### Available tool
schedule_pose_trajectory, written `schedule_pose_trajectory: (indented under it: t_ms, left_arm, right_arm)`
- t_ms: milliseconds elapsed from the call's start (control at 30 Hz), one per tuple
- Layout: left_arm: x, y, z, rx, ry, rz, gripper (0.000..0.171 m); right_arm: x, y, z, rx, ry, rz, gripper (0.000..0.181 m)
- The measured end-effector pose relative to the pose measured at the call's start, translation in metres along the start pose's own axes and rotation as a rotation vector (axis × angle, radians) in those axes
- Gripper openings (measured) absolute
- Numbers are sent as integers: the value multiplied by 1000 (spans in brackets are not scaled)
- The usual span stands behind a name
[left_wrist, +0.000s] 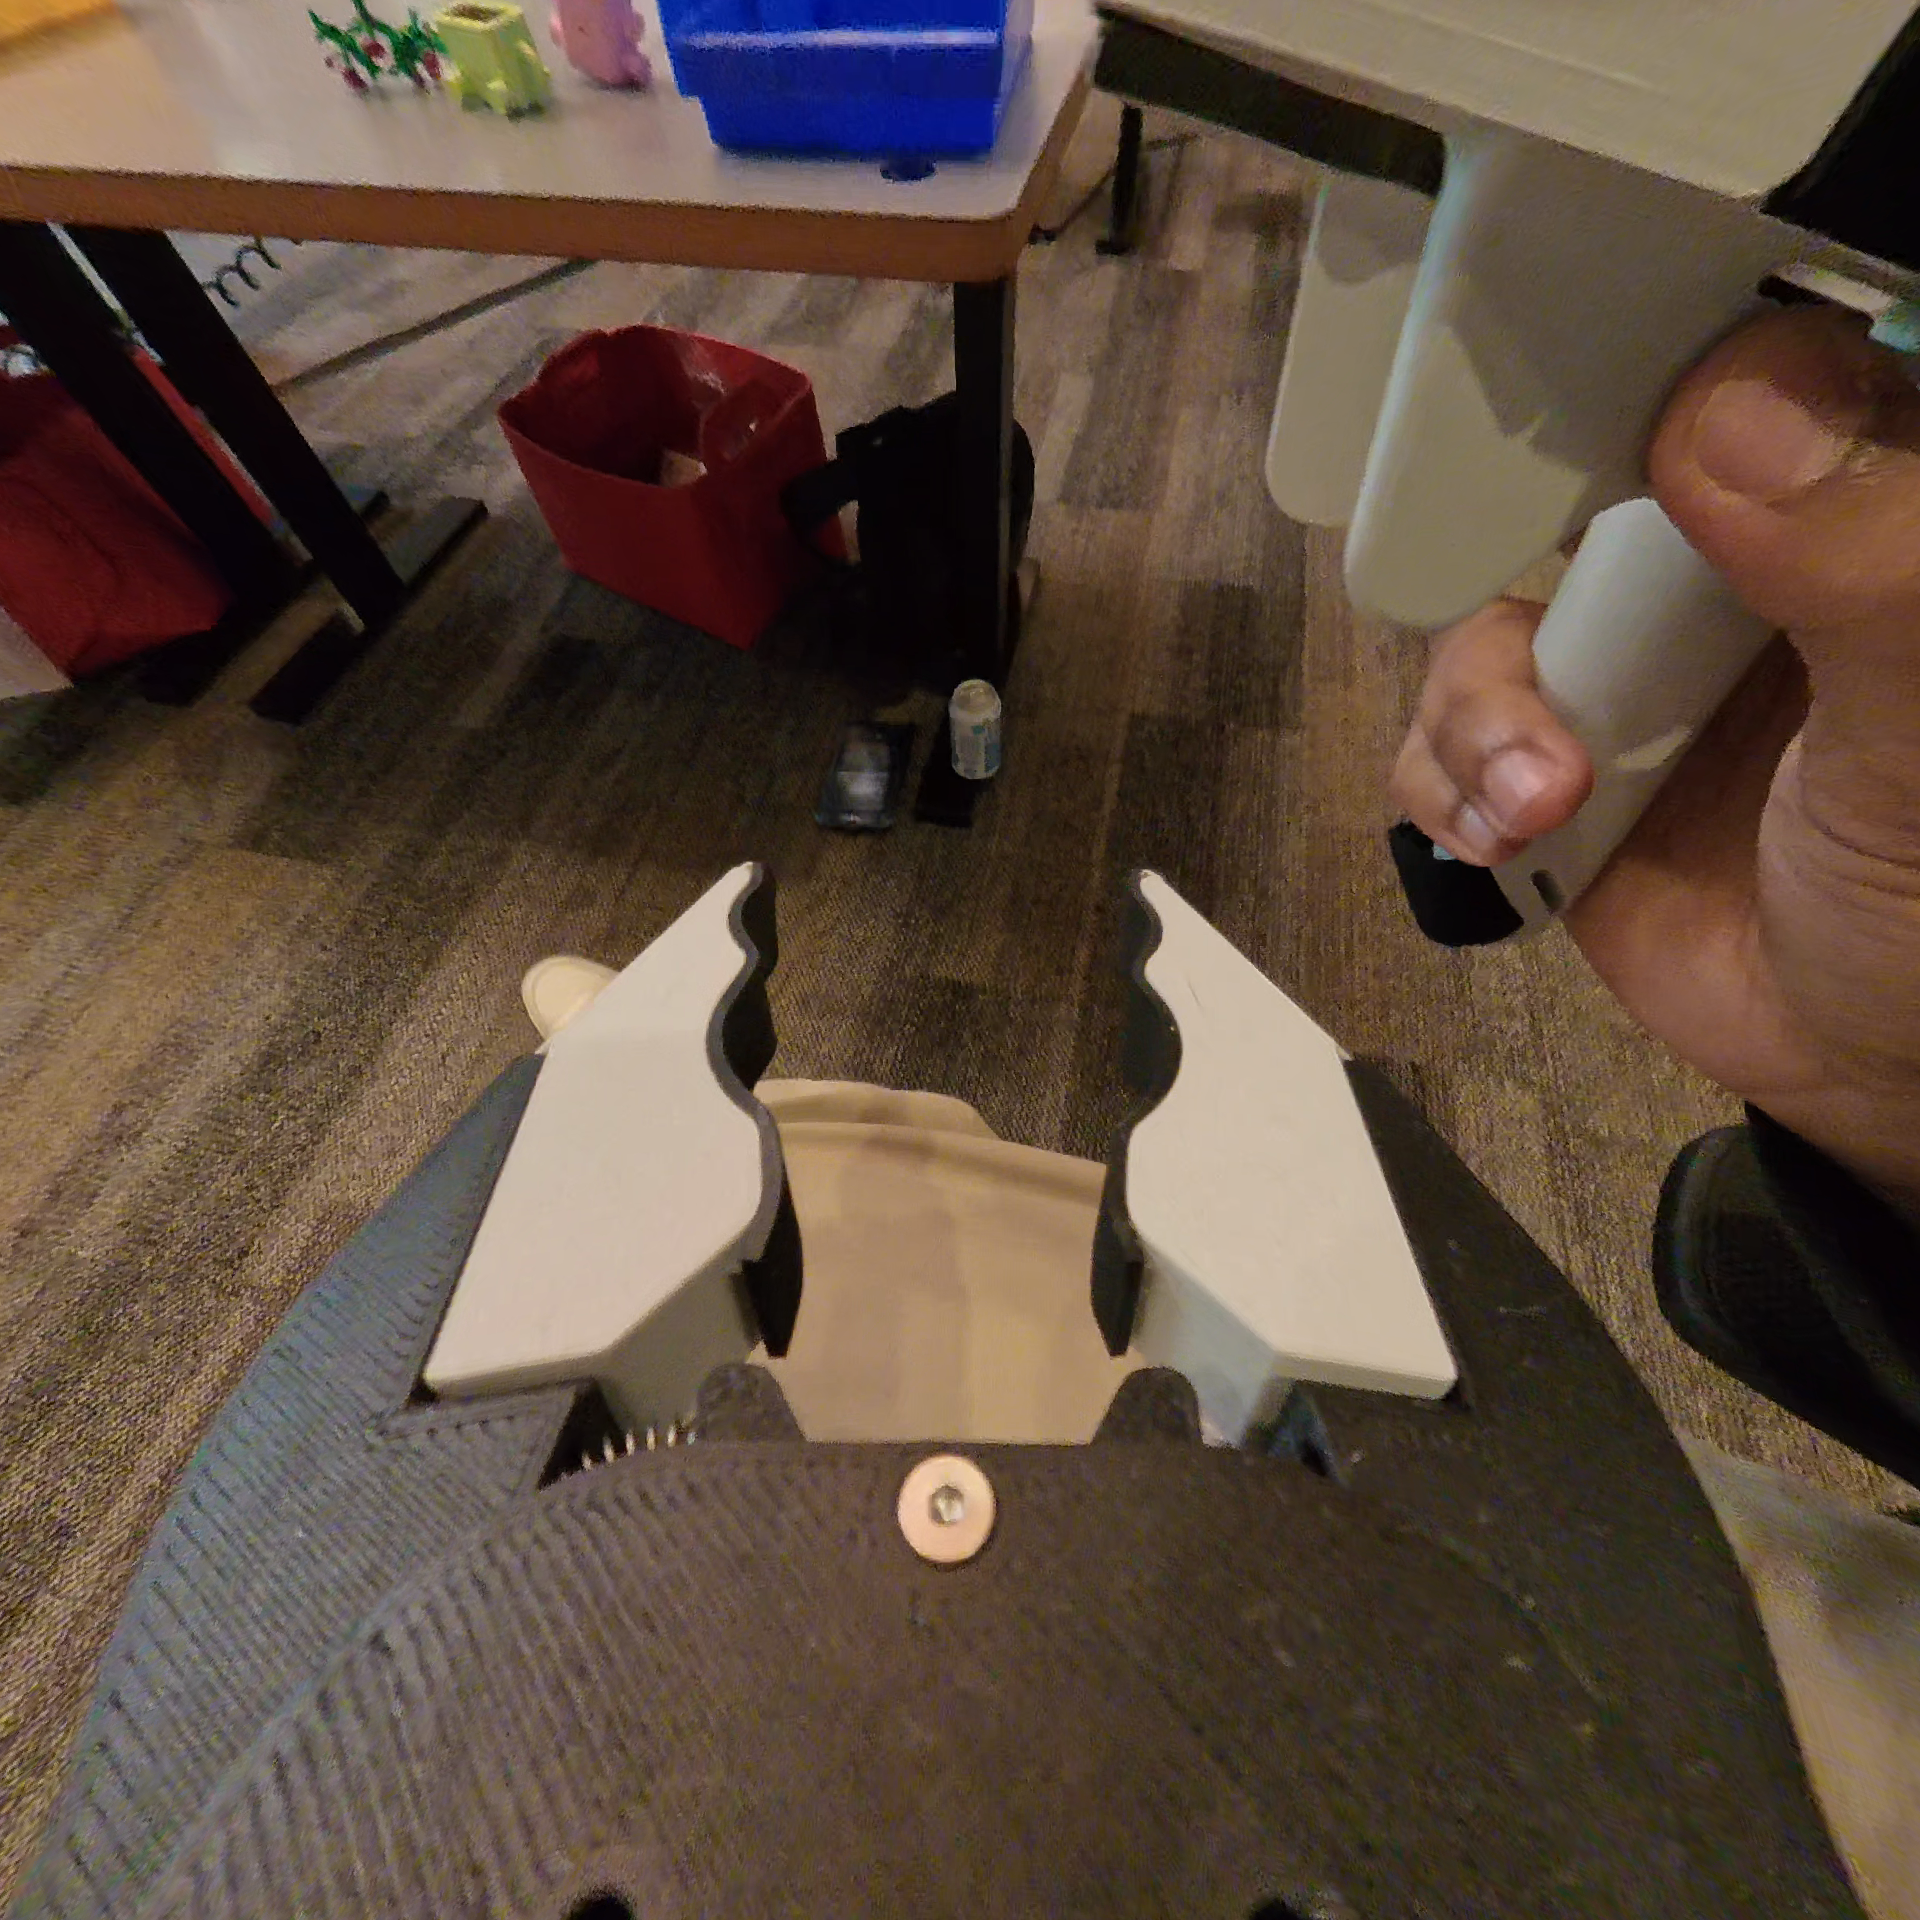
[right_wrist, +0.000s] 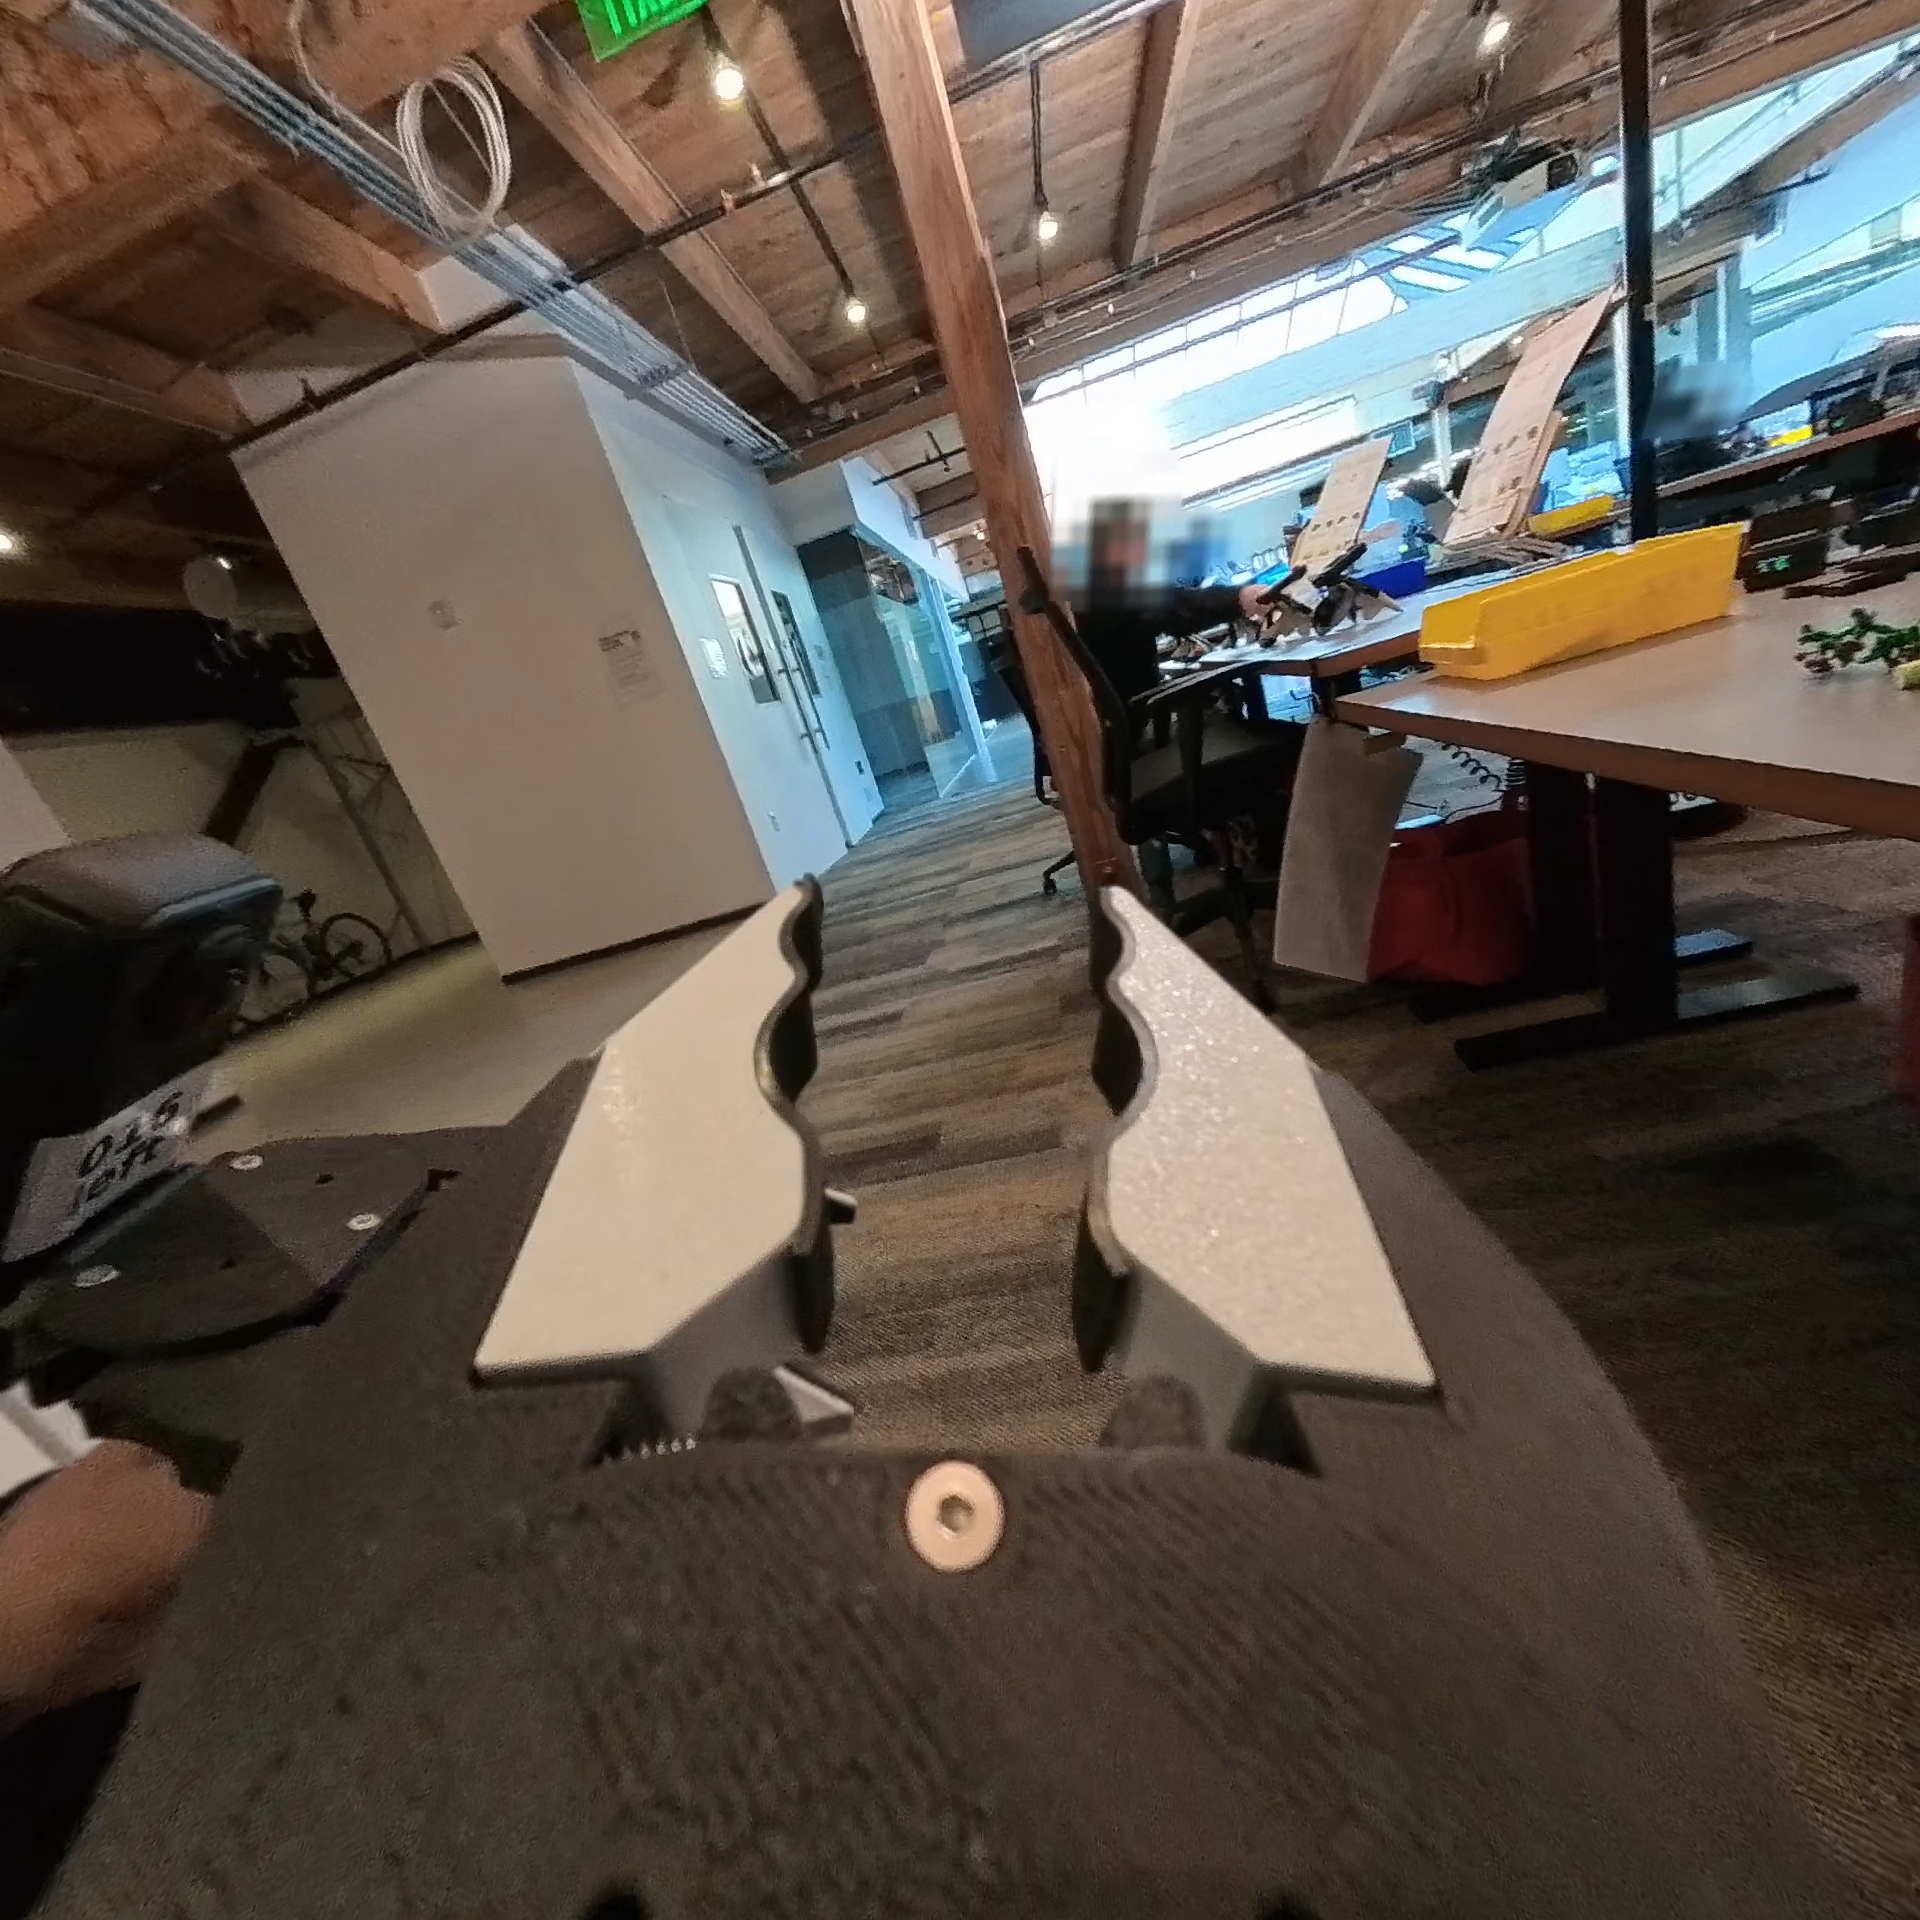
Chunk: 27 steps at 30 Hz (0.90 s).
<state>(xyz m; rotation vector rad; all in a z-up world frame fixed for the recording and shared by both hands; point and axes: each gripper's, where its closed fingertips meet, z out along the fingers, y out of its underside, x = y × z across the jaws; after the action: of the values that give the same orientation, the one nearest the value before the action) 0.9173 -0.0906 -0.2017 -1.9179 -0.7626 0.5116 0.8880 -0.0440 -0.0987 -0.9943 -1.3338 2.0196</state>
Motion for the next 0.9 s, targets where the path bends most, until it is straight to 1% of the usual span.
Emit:
schedule_pose_trajectory:
  t_ms: [133, 167, 233, 300, 367, 433, 500, 567, 667, 733, 767, 833, 900]
  left_arm:
    - [5, -11, -5, 94, 12, -104, 64]
    - [8, -10, -7, 92, 14, -109, 64]
    - [13, -3, -9, 52, -1, -64, 64]
    - [18, -3, -14, 32, -22, -30, 63]
    - [24, -5, -18, 33, -41, -44, 63]
    - [30, -4, -20, 19, -80, -73, 63]
    - [41, 2, -20, -5, -132, -90, 66]
    - [60, 7, -22, -24, -169, -88, 75]
    - [102, 7, -26, -11, -186, -92, 83]
    - [131, 5, -31, 12, -192, -111, 87]
    - [146, 4, -32, 22, -192, -123, 88]
    - [176, 3, -33, 31, -183, -140, 90]
    - [202, 3, -32, 34, -185, -138, 91]
  right_arm:
    - [1, 0, -1, -8, -5, 5, 51]
    - [0, 2, -1, -17, -3, -6, 51]
    - [-4, 8, -1, -42, -11, -20, 54]
    - [-9, 12, -4, -56, -23, -31, 57]
    - [-11, 12, -13, -63, -14, -68, 59]
    - [-8, 14, -27, -95, 24, -148, 59]
    - [7, 16, -48, -151, 104, -229, 61]
    - [26, 19, -73, -219, 168, -279, 61]
    - [58, 23, -118, -323, 249, -339, 68]
    - [79, 20, -149, -371, 299, -381, 79]
    - [89, 18, -165, -391, 317, -399, 81]
    - [104, 11, -196, -417, 347, -418, 87]
    - [115, -1, -222, -409, 360, -412, 91]
